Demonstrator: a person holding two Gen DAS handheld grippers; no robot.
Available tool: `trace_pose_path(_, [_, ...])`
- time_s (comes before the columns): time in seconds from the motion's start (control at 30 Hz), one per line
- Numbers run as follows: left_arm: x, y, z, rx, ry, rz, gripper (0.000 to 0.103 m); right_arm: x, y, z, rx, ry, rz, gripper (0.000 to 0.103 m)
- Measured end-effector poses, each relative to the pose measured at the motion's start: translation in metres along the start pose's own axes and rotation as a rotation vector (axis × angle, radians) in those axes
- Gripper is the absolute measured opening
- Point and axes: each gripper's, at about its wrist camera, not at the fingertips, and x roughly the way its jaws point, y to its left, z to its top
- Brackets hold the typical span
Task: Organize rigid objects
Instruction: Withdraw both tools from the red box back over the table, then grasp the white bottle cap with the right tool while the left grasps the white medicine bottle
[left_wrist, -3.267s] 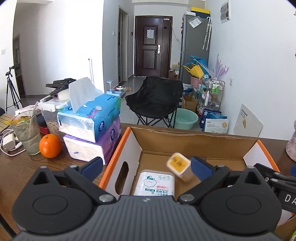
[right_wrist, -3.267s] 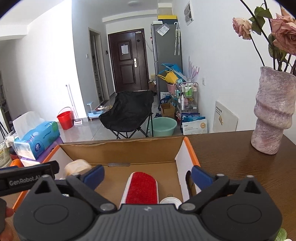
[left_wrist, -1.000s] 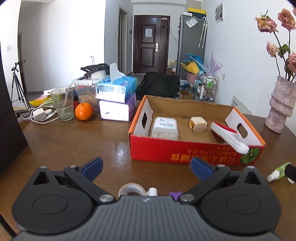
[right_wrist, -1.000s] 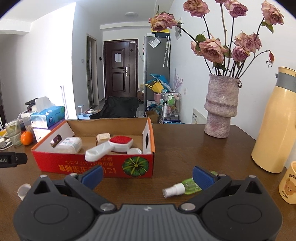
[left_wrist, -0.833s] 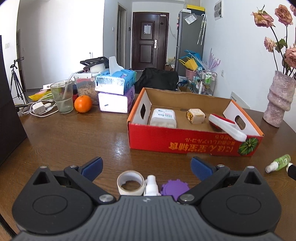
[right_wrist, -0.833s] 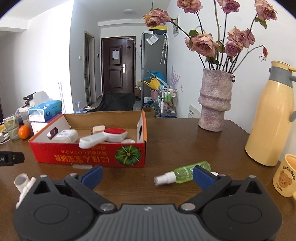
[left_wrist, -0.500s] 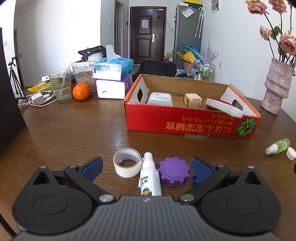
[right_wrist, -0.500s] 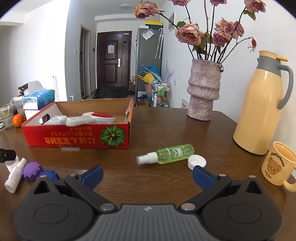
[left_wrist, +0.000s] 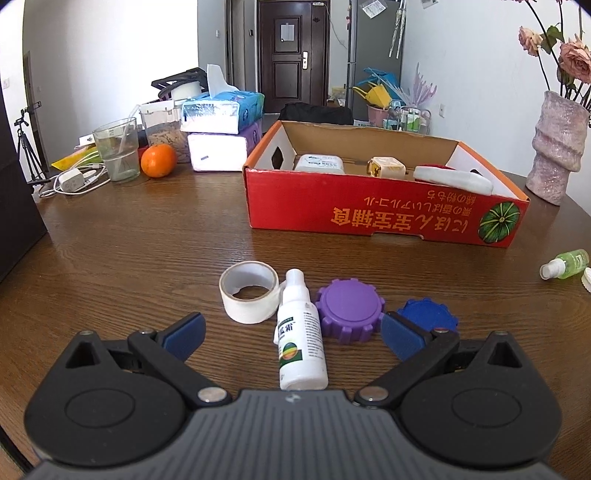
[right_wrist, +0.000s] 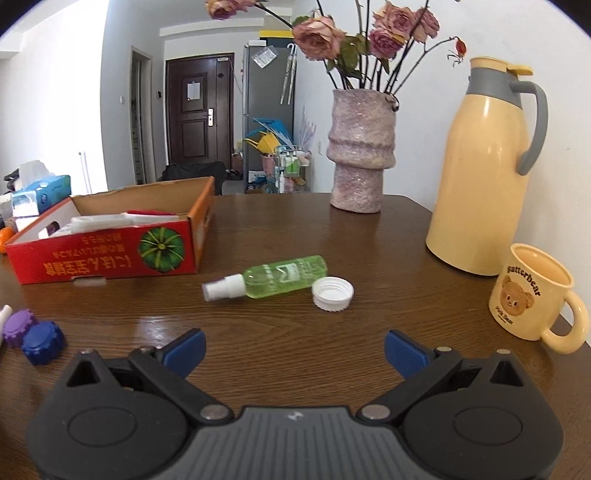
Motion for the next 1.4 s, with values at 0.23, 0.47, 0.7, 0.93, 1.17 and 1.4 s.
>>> trace_pose_path(0.23, [0.012, 0.000, -0.003, -0.004, 0.036, 0.002, 0.103, 0.015, -0.022, -0.003, 0.050, 0.005, -0.024, 0.103])
trace_pose_path(0.47, [0.018, 0.001, -0.006, -0.003, 0.079, 0.034, 0.085, 0.028, -0.030, -0.004, 0.036, 0.017, -0.031, 0.103])
trace_pose_path(0.7, [0.017, 0.001, -0.007, 0.006, 0.087, -0.010, 0.029, 0.049, -0.044, 0.004, 0.034, 0.023, -0.034, 0.103])
trace_pose_path(0.93, [0.017, 0.002, -0.006, -0.002, 0.082, -0.015, 0.029, 0.081, -0.040, 0.015, -0.031, 0.032, -0.020, 0.099])
trace_pose_path(1.17, [0.015, 0.004, -0.005, -0.006, 0.077, -0.025, 0.029, 0.109, -0.046, 0.026, -0.015, 0.069, 0.004, 0.087])
trace_pose_path(1.4, [0.019, 0.006, -0.005, -0.013, 0.084, -0.018, 0.029, 0.124, -0.051, 0.033, 0.002, 0.087, 0.051, 0.038])
